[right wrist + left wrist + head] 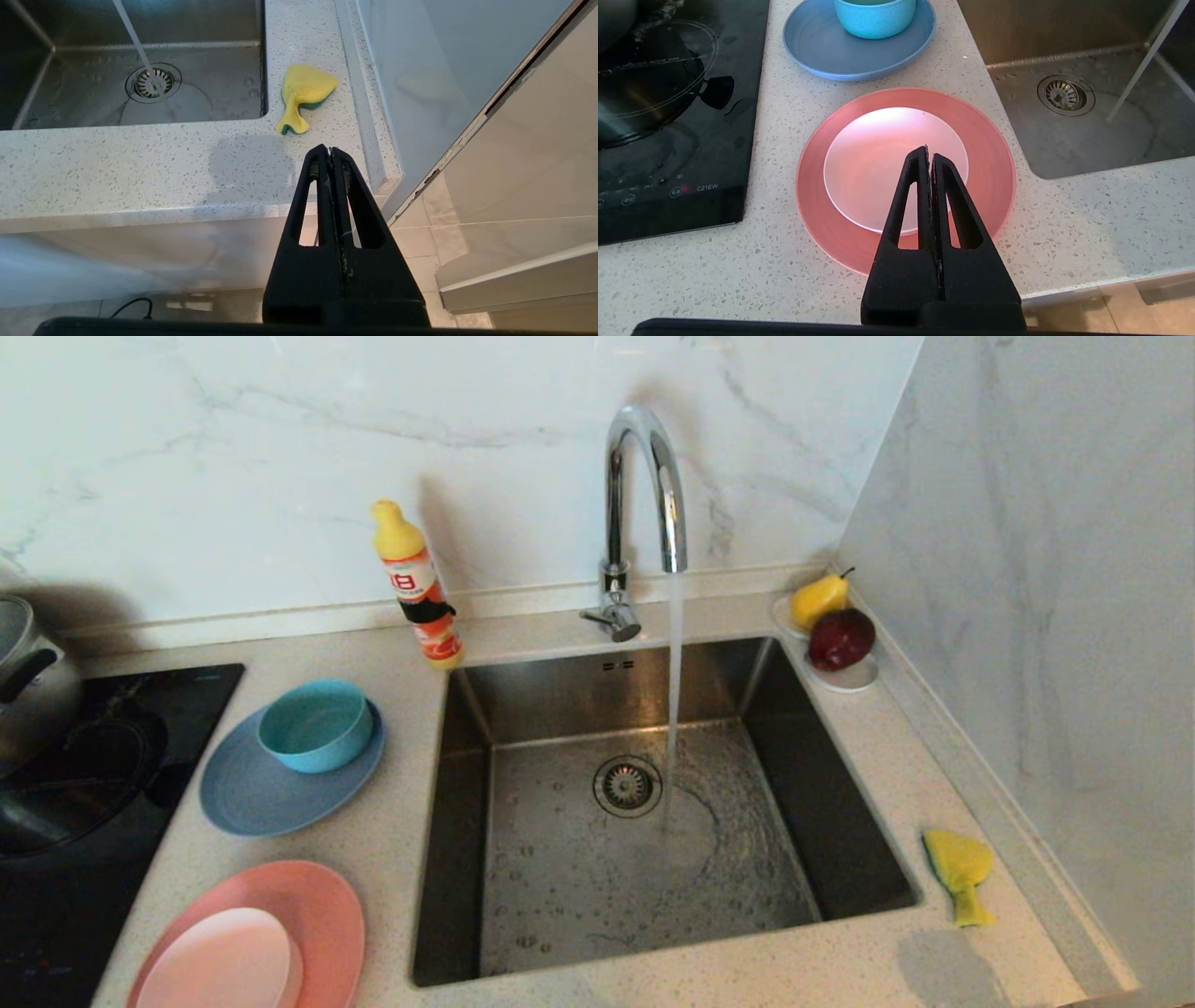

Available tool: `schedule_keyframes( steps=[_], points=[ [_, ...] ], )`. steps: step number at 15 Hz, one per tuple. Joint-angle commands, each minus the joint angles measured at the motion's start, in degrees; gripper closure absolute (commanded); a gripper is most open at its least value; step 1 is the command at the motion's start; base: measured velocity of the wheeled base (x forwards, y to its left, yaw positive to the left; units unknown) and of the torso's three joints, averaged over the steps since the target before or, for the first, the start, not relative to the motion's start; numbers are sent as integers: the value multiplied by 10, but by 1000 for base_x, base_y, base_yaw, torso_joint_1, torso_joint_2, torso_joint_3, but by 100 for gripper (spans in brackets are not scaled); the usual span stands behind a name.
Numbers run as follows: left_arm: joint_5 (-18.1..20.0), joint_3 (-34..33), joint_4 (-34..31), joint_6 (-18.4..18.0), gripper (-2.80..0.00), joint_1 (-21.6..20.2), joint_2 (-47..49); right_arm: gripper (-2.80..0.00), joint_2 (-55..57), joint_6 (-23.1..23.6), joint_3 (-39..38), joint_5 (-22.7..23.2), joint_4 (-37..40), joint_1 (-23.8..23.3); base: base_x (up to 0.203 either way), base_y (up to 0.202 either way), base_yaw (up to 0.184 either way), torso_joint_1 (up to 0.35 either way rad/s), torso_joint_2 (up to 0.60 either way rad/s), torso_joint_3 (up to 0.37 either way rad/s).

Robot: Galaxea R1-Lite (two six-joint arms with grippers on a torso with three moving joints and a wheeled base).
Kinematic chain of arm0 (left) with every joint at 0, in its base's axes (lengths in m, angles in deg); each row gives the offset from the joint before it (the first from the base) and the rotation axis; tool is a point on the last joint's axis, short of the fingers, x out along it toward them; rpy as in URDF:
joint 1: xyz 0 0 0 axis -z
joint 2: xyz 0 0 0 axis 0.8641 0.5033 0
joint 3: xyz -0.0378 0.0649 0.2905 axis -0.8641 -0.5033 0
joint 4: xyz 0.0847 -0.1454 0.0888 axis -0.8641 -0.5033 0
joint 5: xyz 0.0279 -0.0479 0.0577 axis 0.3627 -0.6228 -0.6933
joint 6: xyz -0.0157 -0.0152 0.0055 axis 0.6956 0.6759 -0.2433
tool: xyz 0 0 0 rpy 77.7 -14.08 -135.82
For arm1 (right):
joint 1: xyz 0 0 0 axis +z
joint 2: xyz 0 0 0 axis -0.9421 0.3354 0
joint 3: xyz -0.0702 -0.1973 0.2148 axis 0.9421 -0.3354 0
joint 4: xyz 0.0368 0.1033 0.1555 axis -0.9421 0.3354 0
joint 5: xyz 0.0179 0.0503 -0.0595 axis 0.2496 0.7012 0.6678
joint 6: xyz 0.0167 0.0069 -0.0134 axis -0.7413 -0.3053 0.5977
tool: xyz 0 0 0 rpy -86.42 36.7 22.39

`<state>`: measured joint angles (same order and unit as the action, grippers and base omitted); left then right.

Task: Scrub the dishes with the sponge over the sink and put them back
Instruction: Pick up a bowl and the sponge

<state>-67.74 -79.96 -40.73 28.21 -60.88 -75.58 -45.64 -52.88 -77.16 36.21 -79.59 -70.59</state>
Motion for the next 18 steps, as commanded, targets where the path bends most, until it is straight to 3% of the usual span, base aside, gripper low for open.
schedule_keyframes(
  steps=[1,3,7,10,16,18],
  points=[
    [0,-11,0,1,0,0,2,0,0,9,0,2,1,0,0,0,0,0,0,0],
    [0,-10,0,5,0,0,2,0,0,48,0,8,1,0,0,0,0,0,0,0],
    [0,-10,1,6,0,0,2,0,-1,55,16,10,5,0,0,0,0,0,0,0],
    [-1,-11,1,8,0,0,2,0,42,49,128,21,52,1,0,0,0,0,0,0],
    [0,-10,1,8,0,0,2,0,207,38,341,103,136,-4,0,0,0,0,0,0],
    [0,-10,1,8,0,0,2,0,263,38,377,131,158,-4,0,0,0,0,0,0]
  ],
)
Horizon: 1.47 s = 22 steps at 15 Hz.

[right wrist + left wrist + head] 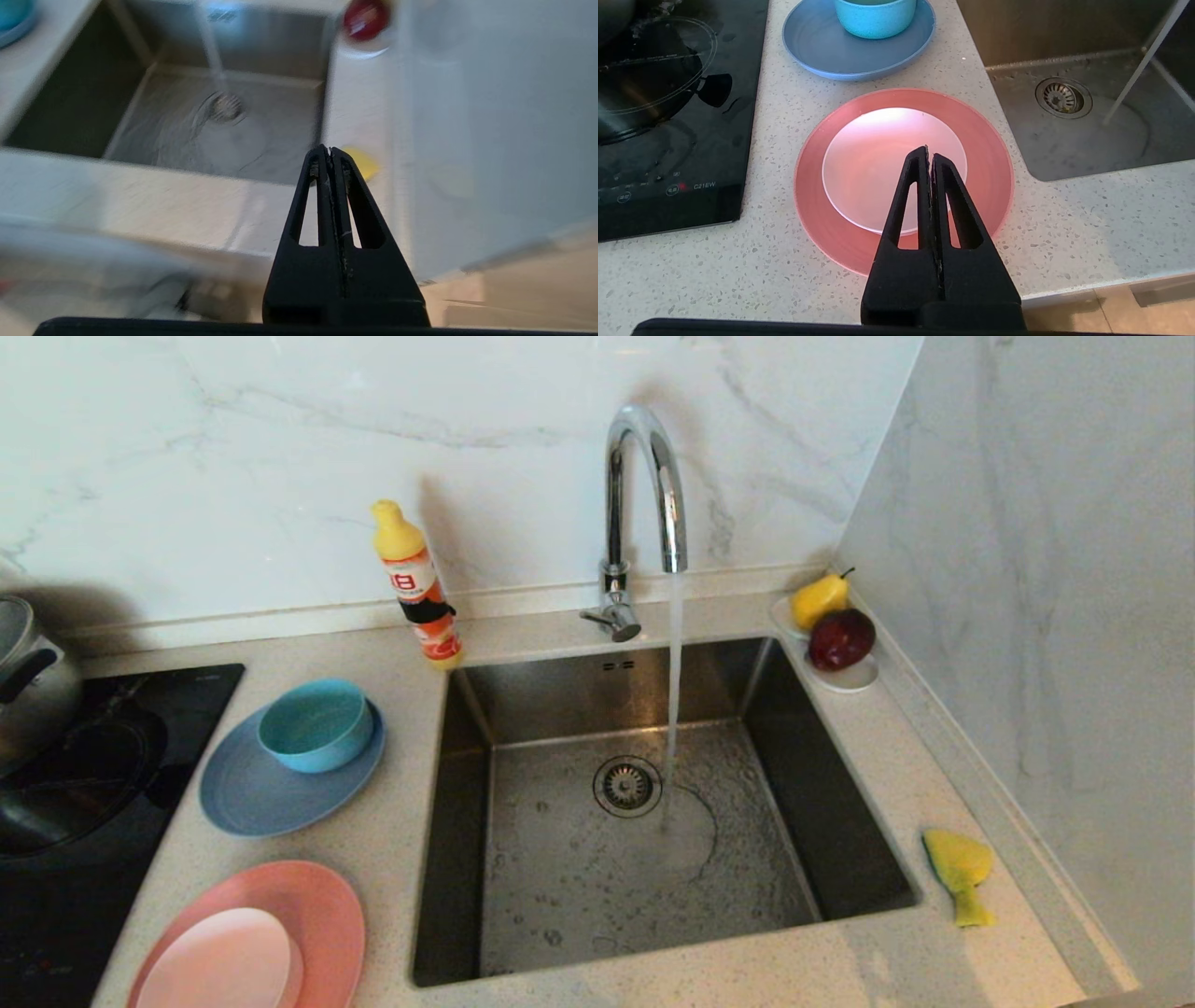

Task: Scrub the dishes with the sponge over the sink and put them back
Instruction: Pick up a bowl and the sponge

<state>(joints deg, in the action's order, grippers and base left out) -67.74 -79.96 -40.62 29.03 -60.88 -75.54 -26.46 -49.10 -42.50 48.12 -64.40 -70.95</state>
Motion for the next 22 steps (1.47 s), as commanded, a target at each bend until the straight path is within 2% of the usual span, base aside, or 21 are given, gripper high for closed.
schedule_keyframes(
  steps=[1,6,10,12,14,19,22],
  points=[
    [0,-11,0,0,0,0,2,0,100,2,41,22,10,-1,0,0,0,0,0,0],
    [0,-10,0,0,0,0,2,0,261,39,68,21,11,1,0,0,0,0,0,0],
    [0,-10,0,0,0,0,2,0,384,44,84,-9,4,12,0,0,0,0,0,0],
    [-1,-10,0,0,0,0,1,0,426,44,89,-41,-3,30,0,0,0,0,0,0],
    [0,-10,0,0,0,0,2,0,463,37,89,-91,-5,60,0,0,0,0,0,0],
    [0,-11,0,0,0,0,2,0,535,-18,83,-155,-22,107,0,0,0,0,0,0],
    [-1,-10,0,0,0,0,2,0,547,-29,65,-164,-39,109,0,0,0,0,0,0]
  ],
)
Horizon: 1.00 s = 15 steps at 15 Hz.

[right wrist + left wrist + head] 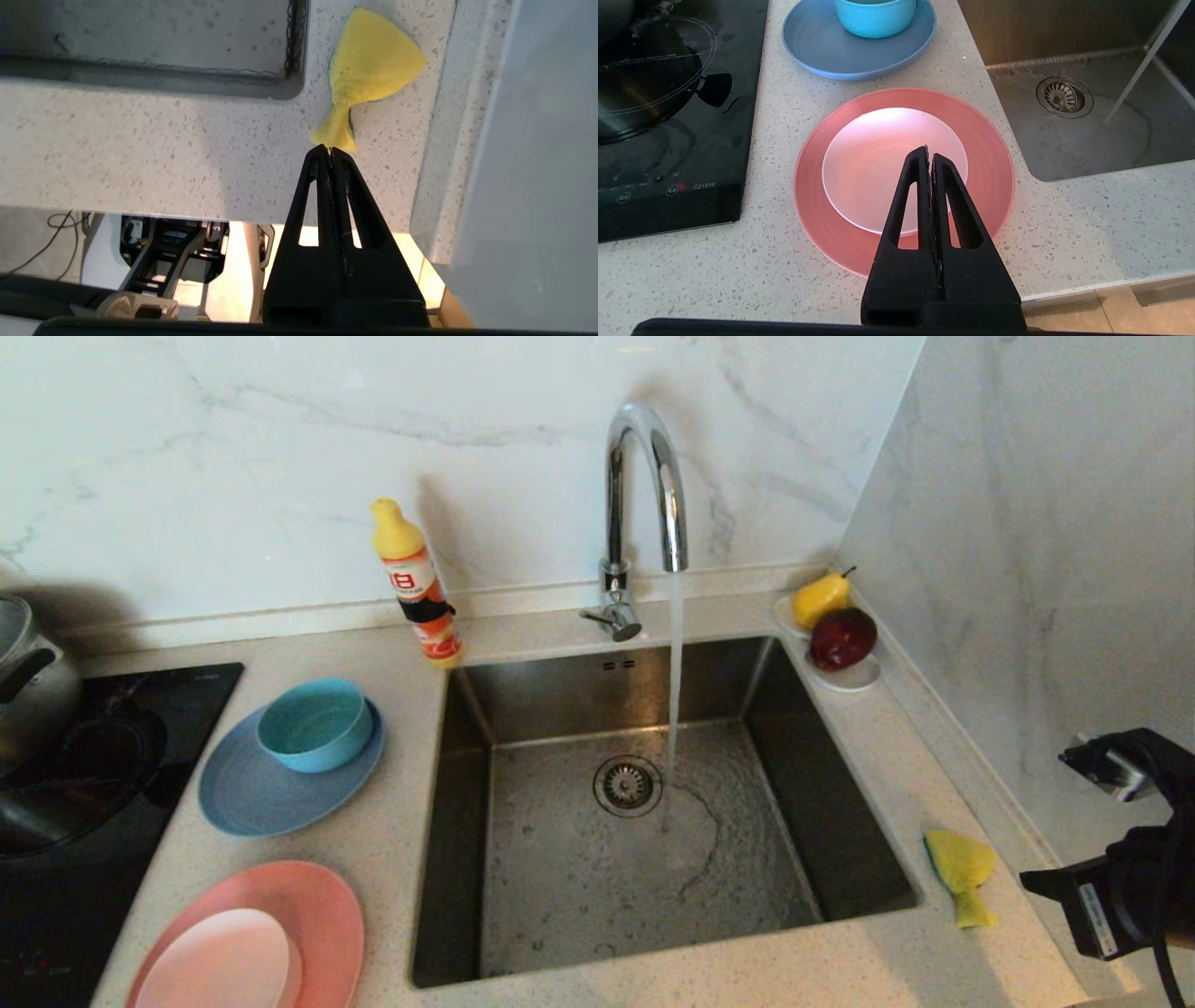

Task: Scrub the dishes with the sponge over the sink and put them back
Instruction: Pick up a bowl and the sponge

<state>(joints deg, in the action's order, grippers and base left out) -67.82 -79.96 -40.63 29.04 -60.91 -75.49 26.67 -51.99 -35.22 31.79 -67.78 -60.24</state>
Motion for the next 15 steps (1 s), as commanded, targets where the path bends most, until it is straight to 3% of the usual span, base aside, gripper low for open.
schedule_keyframes(
  steps=[1,7,15],
  points=[
    [0,-10,0,0,0,0,2,-280,20,-1,-11,-2,-8,1,0,0,0,0,0,0],
    [1,-10,0,0,0,1,1,-280,60,-49,-32,-2,-18,0,0,0,0,0,0,0],
    [1,-10,0,0,0,0,2,-280,145,-74,-94,5,-134,-18,0,0,0,0,0,0]
  ],
)
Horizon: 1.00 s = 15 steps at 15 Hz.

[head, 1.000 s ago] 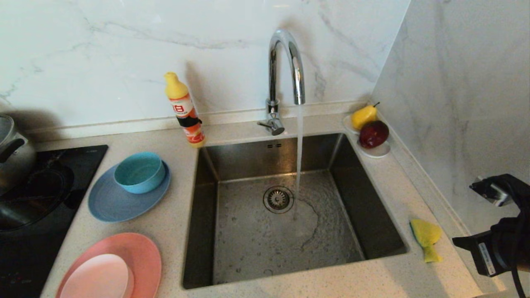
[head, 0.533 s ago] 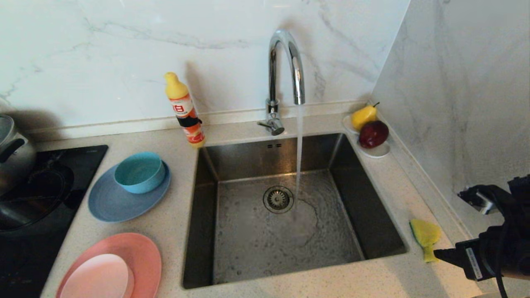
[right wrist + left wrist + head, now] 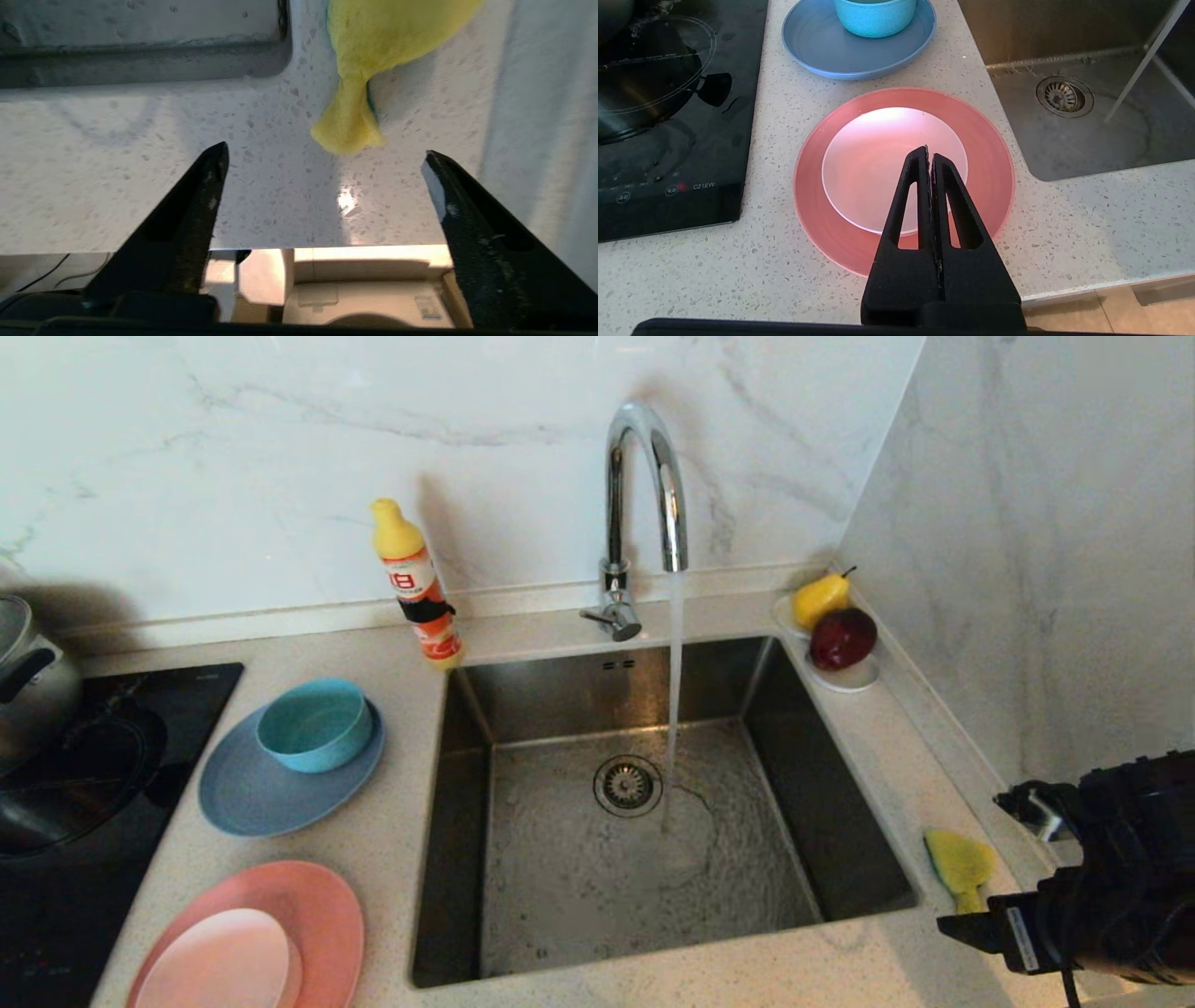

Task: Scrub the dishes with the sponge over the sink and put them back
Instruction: Pick up a bowl and the sponge

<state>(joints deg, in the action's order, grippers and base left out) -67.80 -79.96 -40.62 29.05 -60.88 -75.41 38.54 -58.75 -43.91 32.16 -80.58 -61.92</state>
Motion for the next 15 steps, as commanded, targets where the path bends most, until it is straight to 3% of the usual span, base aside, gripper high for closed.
schedule_keyframes(
  steps=[1,5,15],
  points=[
    [0,-11,0,0,0,0,1,-280,40,-34,-6,3,-19,-1,0,0,0,0,0,0],
    [0,-10,0,0,0,0,1,-280,59,-57,-6,5,-40,-1,0,0,0,0,0,0],
    [0,-10,0,0,0,0,1,-280,111,-52,4,3,-113,-27,0,0,0,0,0,0]
  ],
)
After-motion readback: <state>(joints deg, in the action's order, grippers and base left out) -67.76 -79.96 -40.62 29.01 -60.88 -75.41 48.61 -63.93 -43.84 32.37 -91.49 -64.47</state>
